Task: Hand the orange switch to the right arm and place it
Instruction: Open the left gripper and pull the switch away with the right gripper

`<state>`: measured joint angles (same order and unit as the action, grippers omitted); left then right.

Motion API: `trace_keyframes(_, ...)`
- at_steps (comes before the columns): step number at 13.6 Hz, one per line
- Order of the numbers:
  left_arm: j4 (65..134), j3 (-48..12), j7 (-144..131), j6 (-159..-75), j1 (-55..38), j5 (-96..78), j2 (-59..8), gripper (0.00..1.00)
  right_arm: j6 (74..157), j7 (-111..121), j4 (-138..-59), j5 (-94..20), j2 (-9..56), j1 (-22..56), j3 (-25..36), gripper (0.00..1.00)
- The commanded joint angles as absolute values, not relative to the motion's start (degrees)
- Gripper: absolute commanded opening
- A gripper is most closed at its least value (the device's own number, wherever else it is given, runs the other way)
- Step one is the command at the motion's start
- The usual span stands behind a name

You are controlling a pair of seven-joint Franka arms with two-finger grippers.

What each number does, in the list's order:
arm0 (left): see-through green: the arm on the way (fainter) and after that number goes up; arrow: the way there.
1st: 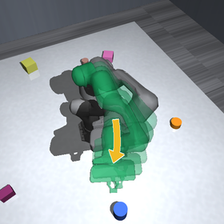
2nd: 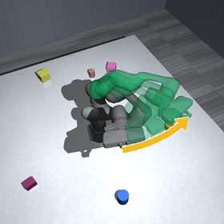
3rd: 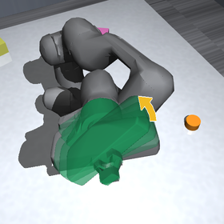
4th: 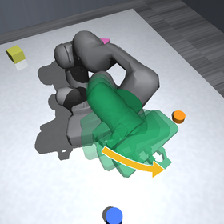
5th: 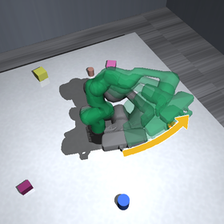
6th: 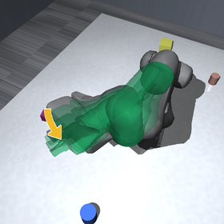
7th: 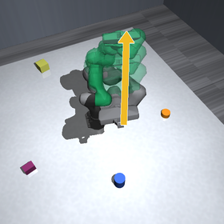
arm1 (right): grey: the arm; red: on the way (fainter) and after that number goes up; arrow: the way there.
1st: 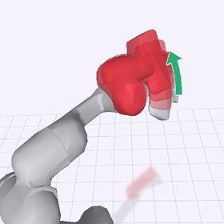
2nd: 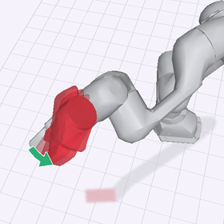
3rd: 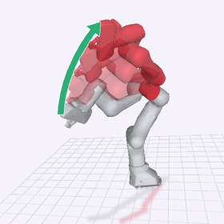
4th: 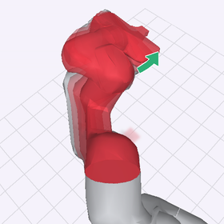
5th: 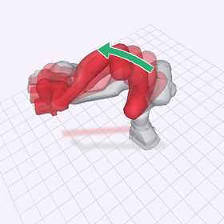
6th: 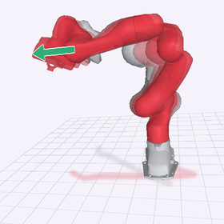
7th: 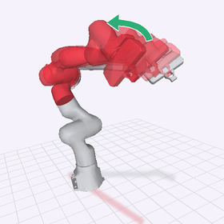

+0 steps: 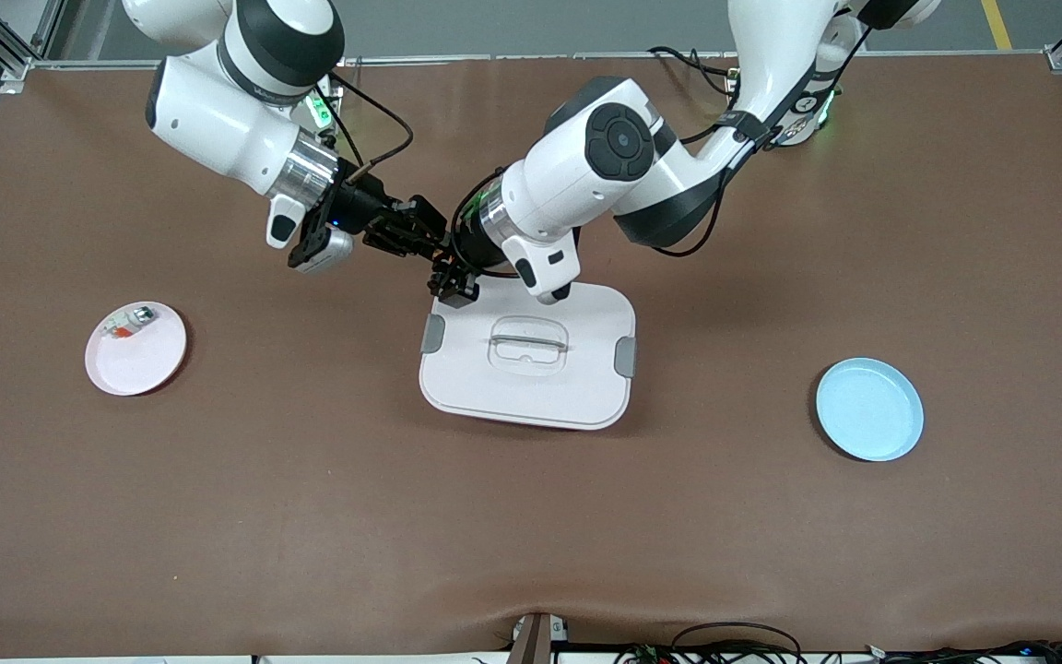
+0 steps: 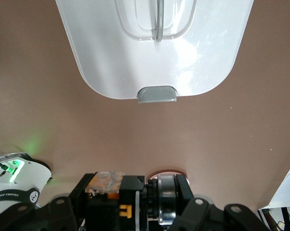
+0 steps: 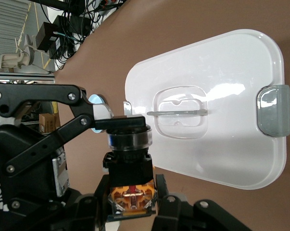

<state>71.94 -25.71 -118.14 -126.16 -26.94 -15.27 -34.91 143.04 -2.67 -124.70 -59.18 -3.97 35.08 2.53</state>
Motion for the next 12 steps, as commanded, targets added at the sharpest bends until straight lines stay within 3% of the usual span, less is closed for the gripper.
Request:
trace_keyframes(1, 70.9, -25.5, -118.7, -125.2, -26.8, -15.8, -33.8, 0.00, 142.9, -2.6, -125.5, -60.1, -4.0, 35.7, 3.1, 0.00)
trace_keyframes(2, 70.9, -25.5, -118.7, -125.2, -26.7, -15.8, -33.7, 0.14, 142.8, -2.2, -125.5, -60.0, -4.0, 35.6, 3.1, 0.00)
trace_keyframes(3, 70.9, -25.5, -118.3, -125.2, -26.5, -15.8, -33.3, 0.48, 142.8, -1.8, -125.3, -59.9, -4.0, 35.5, 3.2, 0.00)
trace_keyframes(4, 70.9, -25.4, -117.9, -125.2, -26.4, -15.6, -32.7, 0.99, 142.8, -1.8, -125.2, -59.9, -4.0, 35.5, 3.2, 0.00)
trace_keyframes(9, 71.1, -25.3, -113.5, -125.0, -22.3, -13.3, -29.5, 1.00, 142.8, 2.3, -124.5, -59.2, -4.2, 33.9, 3.5, 0.00)
trace_keyframes(12, 71.1, -25.4, -106.5, -120.5, -19.1, -8.4, -27.6, 1.00, 138.4, 11.3, -124.5, -56.6, -4.4, 27.7, 3.6, 0.00)
